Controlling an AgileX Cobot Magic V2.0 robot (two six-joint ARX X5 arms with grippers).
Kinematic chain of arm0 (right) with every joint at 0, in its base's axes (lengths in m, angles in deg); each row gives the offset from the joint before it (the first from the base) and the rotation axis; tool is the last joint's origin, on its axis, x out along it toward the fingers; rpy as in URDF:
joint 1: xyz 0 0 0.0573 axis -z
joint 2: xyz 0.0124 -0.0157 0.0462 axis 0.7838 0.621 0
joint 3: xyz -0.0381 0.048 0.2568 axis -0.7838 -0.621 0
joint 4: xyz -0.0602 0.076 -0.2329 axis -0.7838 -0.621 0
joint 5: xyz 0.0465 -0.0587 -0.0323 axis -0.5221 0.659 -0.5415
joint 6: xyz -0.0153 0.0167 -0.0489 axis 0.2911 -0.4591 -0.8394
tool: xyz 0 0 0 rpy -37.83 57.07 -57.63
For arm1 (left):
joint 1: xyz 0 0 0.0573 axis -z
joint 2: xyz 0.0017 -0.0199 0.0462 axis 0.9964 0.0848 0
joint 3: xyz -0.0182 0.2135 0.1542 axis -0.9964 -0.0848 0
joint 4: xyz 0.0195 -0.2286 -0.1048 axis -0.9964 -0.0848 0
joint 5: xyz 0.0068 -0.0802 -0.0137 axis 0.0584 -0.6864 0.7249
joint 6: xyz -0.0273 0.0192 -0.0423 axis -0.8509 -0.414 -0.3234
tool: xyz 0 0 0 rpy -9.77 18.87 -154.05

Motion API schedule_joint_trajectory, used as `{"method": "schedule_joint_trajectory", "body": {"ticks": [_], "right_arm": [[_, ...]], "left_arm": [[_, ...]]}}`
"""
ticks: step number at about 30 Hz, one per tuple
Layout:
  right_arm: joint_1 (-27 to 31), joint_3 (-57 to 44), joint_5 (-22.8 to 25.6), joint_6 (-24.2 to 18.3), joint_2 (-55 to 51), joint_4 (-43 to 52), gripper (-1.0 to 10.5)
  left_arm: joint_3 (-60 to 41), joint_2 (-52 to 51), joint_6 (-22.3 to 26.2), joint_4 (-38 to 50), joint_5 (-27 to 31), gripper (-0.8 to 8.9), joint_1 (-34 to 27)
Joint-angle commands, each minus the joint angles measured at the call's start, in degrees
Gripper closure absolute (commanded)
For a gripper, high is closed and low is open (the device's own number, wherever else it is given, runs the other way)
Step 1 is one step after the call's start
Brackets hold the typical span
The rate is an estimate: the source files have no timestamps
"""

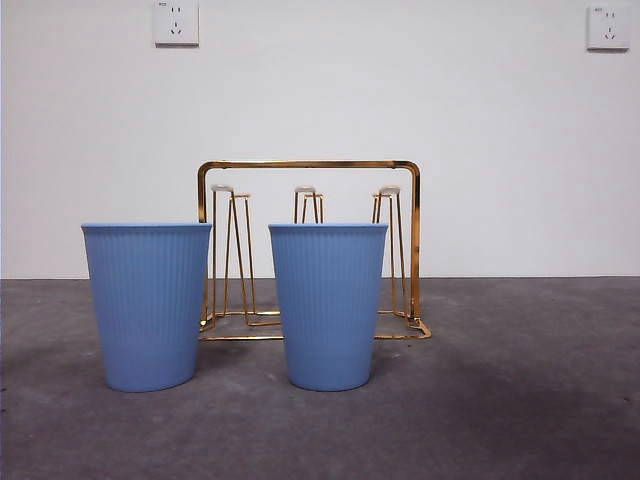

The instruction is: Pick up cup 1,put cup 1 in the cup rack,pick up cup 2,put cup 2 in the cup rack

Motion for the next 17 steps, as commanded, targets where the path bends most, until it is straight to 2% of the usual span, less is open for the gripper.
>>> {"method": "schedule_joint_trajectory", "body": {"ticks": [1,5,9,13,17], "right_arm": [[-0.02,4.11,-2.32,0.42,3.69,-4.33,9.6],[-0.02,11.54,-7.15,-1.84,10.27,-10.67,9.6],[-0.02,20.72,-11.37,-7.61,17.57,-18.86,9.6],[-0.02,30.18,-13.22,-14.03,24.24,-28.63,9.6],[-0.04,37.83,-15.58,-17.84,29.55,-37.11,9.6]], "left_arm": [[3.93,2.21,-1.18,-1.03,-3.67,8.19,-0.13],[10.36,6.56,-1.16,-5.27,-7.5,8.19,-0.11],[17.03,11.67,0.0,-11.76,-11.78,8.19,-0.11],[22.67,16.46,2.56,-18.25,-15.65,8.19,-0.11],[26.82,19.67,5.07,-23.71,-18.82,8.19,-0.07]]}}
